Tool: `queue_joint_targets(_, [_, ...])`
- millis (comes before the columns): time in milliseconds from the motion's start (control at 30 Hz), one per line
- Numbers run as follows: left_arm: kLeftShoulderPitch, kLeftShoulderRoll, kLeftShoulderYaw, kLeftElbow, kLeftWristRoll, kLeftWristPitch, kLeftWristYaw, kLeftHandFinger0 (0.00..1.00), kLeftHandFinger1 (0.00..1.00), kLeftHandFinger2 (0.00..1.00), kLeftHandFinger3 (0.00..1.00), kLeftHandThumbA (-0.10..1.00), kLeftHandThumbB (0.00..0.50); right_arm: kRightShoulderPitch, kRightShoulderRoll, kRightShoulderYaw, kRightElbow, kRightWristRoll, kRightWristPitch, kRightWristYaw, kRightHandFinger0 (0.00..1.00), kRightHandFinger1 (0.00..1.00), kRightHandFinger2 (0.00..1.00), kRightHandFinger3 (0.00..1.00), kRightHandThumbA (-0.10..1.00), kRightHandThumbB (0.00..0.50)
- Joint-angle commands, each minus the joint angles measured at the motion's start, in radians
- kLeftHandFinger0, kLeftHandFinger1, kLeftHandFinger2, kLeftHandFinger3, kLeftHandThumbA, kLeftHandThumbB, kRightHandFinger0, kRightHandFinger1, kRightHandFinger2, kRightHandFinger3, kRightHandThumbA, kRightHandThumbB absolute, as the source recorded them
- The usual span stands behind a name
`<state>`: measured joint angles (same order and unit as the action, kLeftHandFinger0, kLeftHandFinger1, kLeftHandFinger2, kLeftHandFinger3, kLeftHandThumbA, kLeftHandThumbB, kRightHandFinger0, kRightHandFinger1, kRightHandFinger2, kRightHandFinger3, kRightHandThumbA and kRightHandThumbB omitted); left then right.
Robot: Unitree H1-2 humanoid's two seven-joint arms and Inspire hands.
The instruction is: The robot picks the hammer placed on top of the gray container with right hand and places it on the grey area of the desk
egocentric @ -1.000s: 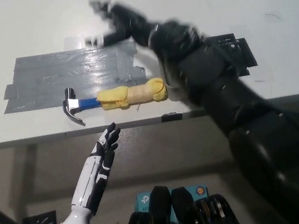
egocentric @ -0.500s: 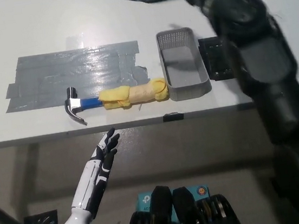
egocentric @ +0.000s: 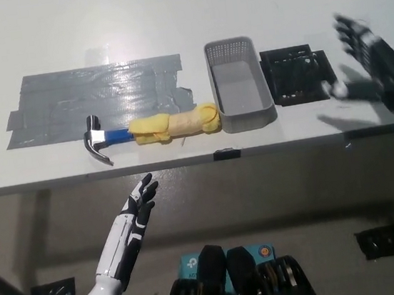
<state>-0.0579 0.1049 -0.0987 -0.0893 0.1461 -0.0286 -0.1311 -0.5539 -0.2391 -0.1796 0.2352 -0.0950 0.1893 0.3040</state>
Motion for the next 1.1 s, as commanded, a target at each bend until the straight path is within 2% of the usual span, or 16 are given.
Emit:
queue_joint_targets(0, [-0.079, 0.006, 0.075, -0.017, -0.073, -0.085, 0.043, 1.0, 1.0, 1.0, 1.0, 1.0, 0.095, 0.173, -0.151, -0.126, -1.094, 0.559, 0.08, -0.034, 1.0, 1.0, 1.0, 1.0, 0.87, 0.411])
queue_joint_targets(133, [-0.042, -0.002, 0.076, -0.036, -0.079, -0.084, 0.046, 1.0, 1.0, 1.0, 1.0, 1.0, 0.098, 0.301, -0.03, -0.036, -1.067, 0.411, 0.047, -0.02, 1.0, 1.0, 1.0, 1.0, 0.99, 0.422])
queue_joint_targets(200, [-0.017, 0.001, 0.081, -0.05, -0.083, -0.084, 0.047, 1.0, 1.0, 1.0, 1.0, 1.0, 0.092, 0.375, 0.024, 0.014, -0.967, 0.377, -0.04, 0.015, 1.0, 1.0, 1.0, 1.0, 0.99, 0.343])
queue_joint_targets(267, [0.002, 0.005, 0.085, -0.058, -0.083, -0.088, 0.046, 1.0, 1.0, 1.0, 1.0, 1.0, 0.092, 0.404, 0.05, 0.032, -0.932, 0.365, -0.059, 0.02, 1.0, 1.0, 1.0, 1.0, 0.98, 0.337])
queue_joint_targets(333, [0.005, 0.01, 0.088, -0.055, -0.086, -0.093, 0.043, 1.0, 1.0, 1.0, 1.0, 1.0, 0.093, 0.432, 0.1, 0.045, -0.846, 0.324, -0.106, 0.01, 1.0, 1.0, 1.0, 1.0, 0.95, 0.302])
queue_joint_targets(367, [0.0, 0.013, 0.091, -0.053, -0.091, -0.094, 0.04, 1.0, 1.0, 1.0, 1.0, 1.0, 0.088, 0.438, 0.119, 0.056, -0.778, 0.245, -0.179, -0.006, 1.0, 1.0, 1.0, 1.0, 0.98, 0.256])
queue_joint_targets(433, [0.001, 0.012, 0.091, -0.05, -0.096, -0.096, 0.031, 1.0, 1.0, 1.0, 1.0, 1.0, 0.079, 0.458, 0.141, 0.065, -0.664, 0.161, -0.236, -0.033, 1.0, 1.0, 1.0, 1.0, 0.98, 0.2])
queue_joint_targets(467, [0.005, 0.01, 0.089, -0.048, -0.093, -0.1, 0.028, 1.0, 1.0, 1.0, 1.0, 1.0, 0.081, 0.469, 0.154, 0.064, -0.619, 0.149, -0.25, -0.046, 1.0, 1.0, 1.0, 1.0, 0.97, 0.195])
queue_joint_targets(500, [0.01, 0.006, 0.088, -0.049, -0.092, -0.102, 0.024, 1.0, 1.0, 1.0, 1.0, 1.0, 0.08, 0.478, 0.165, 0.06, -0.597, 0.158, -0.241, -0.05, 1.0, 1.0, 1.0, 1.0, 0.96, 0.226])
queue_joint_targets(533, [0.014, 0.005, 0.088, -0.048, -0.093, -0.106, 0.019, 1.0, 1.0, 1.0, 1.0, 1.0, 0.078, 0.486, 0.186, 0.055, -0.55, 0.174, -0.225, -0.054, 1.0, 1.0, 1.0, 1.0, 0.94, 0.229])
queue_joint_targets(567, [0.014, 0.005, 0.09, -0.045, -0.093, -0.108, 0.019, 1.0, 1.0, 1.0, 1.0, 1.0, 0.076, 0.485, 0.191, 0.057, -0.524, 0.171, -0.24, -0.054, 1.0, 1.0, 1.0, 1.0, 0.95, 0.192])
queue_joint_targets(600, [0.017, 0.006, 0.095, -0.046, -0.093, -0.105, 0.02, 1.0, 1.0, 1.0, 1.0, 1.0, 0.081, 0.483, 0.2, 0.063, -0.489, 0.166, -0.26, -0.052, 1.0, 1.0, 1.0, 1.0, 0.96, 0.182])
queue_joint_targets(700, [0.048, 0.011, 0.106, -0.065, -0.101, -0.098, 0.016, 1.0, 1.0, 1.0, 1.0, 1.0, 0.083, 0.505, 0.217, 0.08, -0.465, 0.17, -0.27, -0.038, 1.0, 1.0, 1.0, 1.0, 0.93, 0.112])
queue_joint_targets(900, [0.072, 0.016, 0.117, -0.071, -0.098, -0.102, 0.008, 1.0, 1.0, 1.0, 1.0, 1.0, 0.076, 0.52, 0.22, 0.11, -0.409, 0.135, -0.312, -0.05, 1.0, 1.0, 1.0, 1.0, 0.93, 0.136])
queue_joint_targets(967, [0.087, 0.019, 0.115, -0.078, -0.099, -0.099, 0.004, 1.0, 1.0, 1.0, 1.0, 1.0, 0.066, 0.53, 0.221, 0.115, -0.4, 0.137, -0.323, -0.056, 1.0, 1.0, 1.0, 1.0, 0.92, 0.16])
queue_joint_targets(1067, [0.086, 0.025, 0.12, -0.088, -0.105, -0.087, 0.003, 1.0, 1.0, 1.0, 1.0, 1.0, 0.067, 0.519, 0.217, 0.117, -0.379, 0.148, -0.339, -0.062, 1.0, 1.0, 1.0, 1.0, 0.91, 0.158])
